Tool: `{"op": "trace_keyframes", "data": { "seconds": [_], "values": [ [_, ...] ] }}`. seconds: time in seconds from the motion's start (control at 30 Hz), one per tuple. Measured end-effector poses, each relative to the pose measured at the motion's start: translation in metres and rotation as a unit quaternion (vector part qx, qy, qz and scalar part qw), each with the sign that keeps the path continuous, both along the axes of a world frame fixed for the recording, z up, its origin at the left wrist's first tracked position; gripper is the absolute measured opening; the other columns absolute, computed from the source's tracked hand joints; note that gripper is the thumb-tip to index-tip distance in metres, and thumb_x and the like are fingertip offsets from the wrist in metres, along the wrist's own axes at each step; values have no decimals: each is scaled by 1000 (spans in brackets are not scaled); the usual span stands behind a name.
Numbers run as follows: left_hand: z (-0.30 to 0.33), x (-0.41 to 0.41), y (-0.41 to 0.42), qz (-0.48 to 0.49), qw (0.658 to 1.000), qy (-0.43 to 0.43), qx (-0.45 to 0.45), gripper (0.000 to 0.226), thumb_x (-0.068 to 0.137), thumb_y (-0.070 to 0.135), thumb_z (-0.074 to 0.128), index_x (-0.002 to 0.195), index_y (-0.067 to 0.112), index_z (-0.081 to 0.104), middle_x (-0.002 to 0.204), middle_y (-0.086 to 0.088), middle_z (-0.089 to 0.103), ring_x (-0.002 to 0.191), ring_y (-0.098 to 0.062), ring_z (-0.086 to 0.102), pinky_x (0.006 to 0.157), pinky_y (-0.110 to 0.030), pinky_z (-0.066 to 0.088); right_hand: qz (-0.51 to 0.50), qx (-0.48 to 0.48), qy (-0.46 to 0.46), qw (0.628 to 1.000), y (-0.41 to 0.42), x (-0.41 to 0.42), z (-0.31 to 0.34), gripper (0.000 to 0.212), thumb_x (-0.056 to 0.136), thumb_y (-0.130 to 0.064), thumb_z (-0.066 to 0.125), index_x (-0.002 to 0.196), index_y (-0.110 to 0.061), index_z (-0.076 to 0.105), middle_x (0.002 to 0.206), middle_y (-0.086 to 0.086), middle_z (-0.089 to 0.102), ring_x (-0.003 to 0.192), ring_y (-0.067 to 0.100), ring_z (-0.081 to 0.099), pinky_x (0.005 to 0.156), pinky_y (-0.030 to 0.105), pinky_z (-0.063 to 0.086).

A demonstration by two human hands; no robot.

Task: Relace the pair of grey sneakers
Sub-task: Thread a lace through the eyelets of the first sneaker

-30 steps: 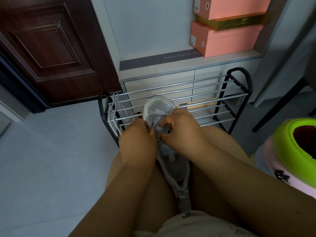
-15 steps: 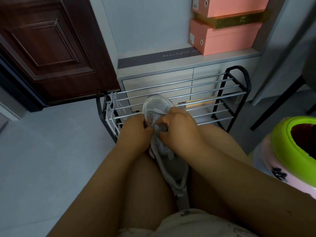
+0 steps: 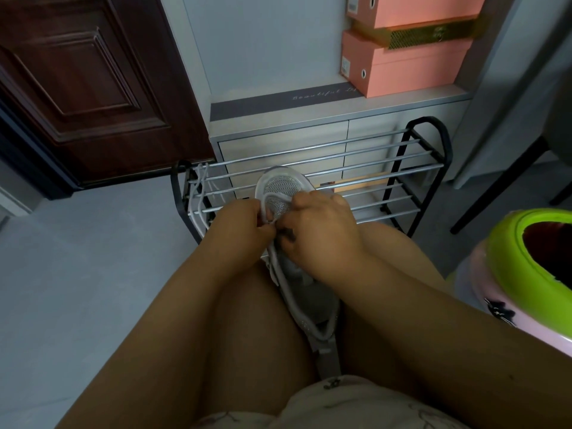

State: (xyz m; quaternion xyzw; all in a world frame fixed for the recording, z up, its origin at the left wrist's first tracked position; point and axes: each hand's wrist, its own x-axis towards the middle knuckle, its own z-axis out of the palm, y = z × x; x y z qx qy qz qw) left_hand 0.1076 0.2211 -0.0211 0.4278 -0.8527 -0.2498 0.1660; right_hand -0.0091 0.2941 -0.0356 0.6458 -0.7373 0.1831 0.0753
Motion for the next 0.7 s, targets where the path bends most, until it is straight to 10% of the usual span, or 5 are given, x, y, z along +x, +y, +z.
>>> {"op": "trace_keyframes", "data": {
  "seconds": [0.33, 0.47, 0.6, 0.7],
  "values": [
    [15, -1, -2, -61, 997, -15, 46, 11, 85, 9, 60, 75, 11, 64, 63, 2, 57, 54, -5, 50, 48, -8, 39, -69, 29, -50, 996, 4, -4, -5, 28, 86, -42, 54, 109, -33, 68, 111, -6, 52, 107, 18, 49, 87, 29, 33],
    [12, -3, -1, -61, 997, -7, 40, 10, 85, 7, 59, 77, 9, 65, 67, -2, 60, 60, -12, 54, 58, -24, 44, -86, 33, -96, 991, 4, -4, -9, 28, 84, -39, 58, 108, -28, 68, 110, -3, 52, 102, 19, 52, 83, 25, 37],
    [-5, -10, 7, 36, 999, 36, -18, 5, 82, 7, 61, 83, 5, 66, 79, -11, 66, 73, -22, 61, 65, -30, 47, -78, 42, -125, 988, 0, -4, -10, 27, 82, -32, 60, 105, -23, 70, 110, 0, 49, 101, 19, 52, 80, 22, 36],
    [-15, -13, 14, 157, 983, 92, -39, 18, 79, 16, 69, 93, 7, 60, 80, 1, 66, 68, -8, 57, 52, -8, 37, -80, 48, -116, 989, -4, -2, -9, 27, 85, -28, 57, 108, -20, 69, 111, 2, 52, 101, 20, 52, 72, 21, 30]
  ]
}}
